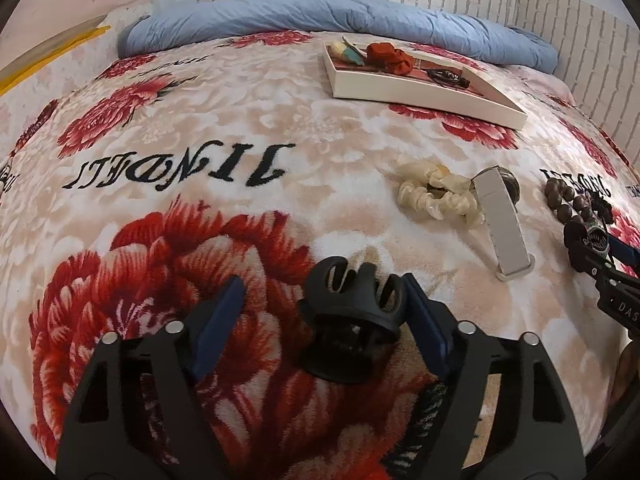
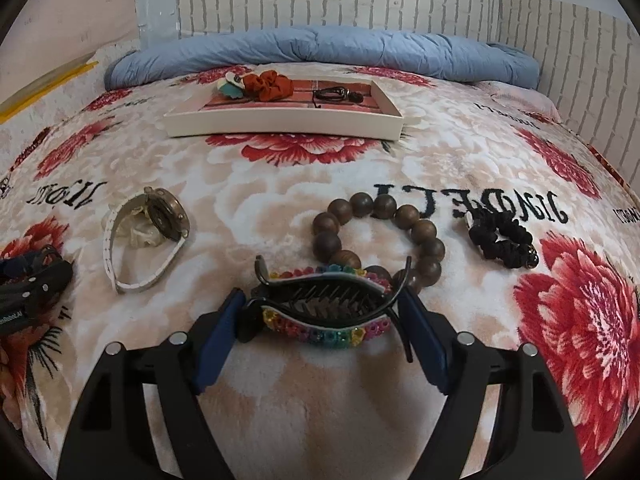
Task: Organize jewelry
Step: 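Grasp the black claw clip with the left tool while the right tool grasps the rainbow-beaded claw clip, then carry the black claw clip and rainbow claw clip in both tools over the tray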
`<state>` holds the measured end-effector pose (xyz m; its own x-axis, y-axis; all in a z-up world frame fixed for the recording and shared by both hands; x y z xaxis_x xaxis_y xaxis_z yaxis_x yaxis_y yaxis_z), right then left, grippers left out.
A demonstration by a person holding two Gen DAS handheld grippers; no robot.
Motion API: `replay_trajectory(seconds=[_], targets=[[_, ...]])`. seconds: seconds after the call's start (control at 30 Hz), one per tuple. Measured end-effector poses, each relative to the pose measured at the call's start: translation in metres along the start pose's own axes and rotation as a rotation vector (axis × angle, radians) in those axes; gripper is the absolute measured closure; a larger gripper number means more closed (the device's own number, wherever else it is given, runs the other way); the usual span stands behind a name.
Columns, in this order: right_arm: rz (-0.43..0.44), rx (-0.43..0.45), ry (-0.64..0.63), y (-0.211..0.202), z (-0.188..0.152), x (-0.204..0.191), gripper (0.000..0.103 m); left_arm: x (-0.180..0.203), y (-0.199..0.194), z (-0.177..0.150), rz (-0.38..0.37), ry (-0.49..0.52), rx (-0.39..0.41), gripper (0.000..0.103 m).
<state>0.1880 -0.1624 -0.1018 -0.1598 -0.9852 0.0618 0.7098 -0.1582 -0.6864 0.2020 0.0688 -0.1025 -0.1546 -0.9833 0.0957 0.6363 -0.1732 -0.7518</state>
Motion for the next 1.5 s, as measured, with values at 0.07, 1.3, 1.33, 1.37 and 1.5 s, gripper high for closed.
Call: replay_trajectory(seconds=[0.07,1.3,1.33,1.37,1.5], targets=[[0.004,0.008,0.004,-0.002,0.001,0.002,0.026,0.001,-0.002,0.000,-0.013,0.004,0.012,0.038],[0.068,0.120,0.041,-0.022,0.049,0.029,0.027,0.053,-0.028,0.073,-0.061,0.061,0.183,0.055],[0.071,0.122,0.041,-0.020,0.054,0.031,0.027,0.056,-0.026,0.078,-0.066,0.061,0.184,0.055],[0.073,0.125,0.040,-0.018,0.060,0.032,0.027,0.061,-0.024,0.086,-0.069,0.064,0.188,0.055],[0.098,0.137,0.038,-0.006,0.088,0.034,0.027,0.076,-0.014,0.116,-0.060,0.088,0.207,0.055]])
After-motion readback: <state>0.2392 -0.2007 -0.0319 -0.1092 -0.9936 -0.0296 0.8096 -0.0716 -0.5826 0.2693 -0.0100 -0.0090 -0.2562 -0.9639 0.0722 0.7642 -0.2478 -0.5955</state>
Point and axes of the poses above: each gripper's, at about its wrist camera, not at the fingertips, and y roughly the way its jaws point, x to its right, z to its top, the point moved 4 cm from there along y, roughly the way its jaws point, and after that the axes turned 5 degrees about -z, right-handed, at the moved point
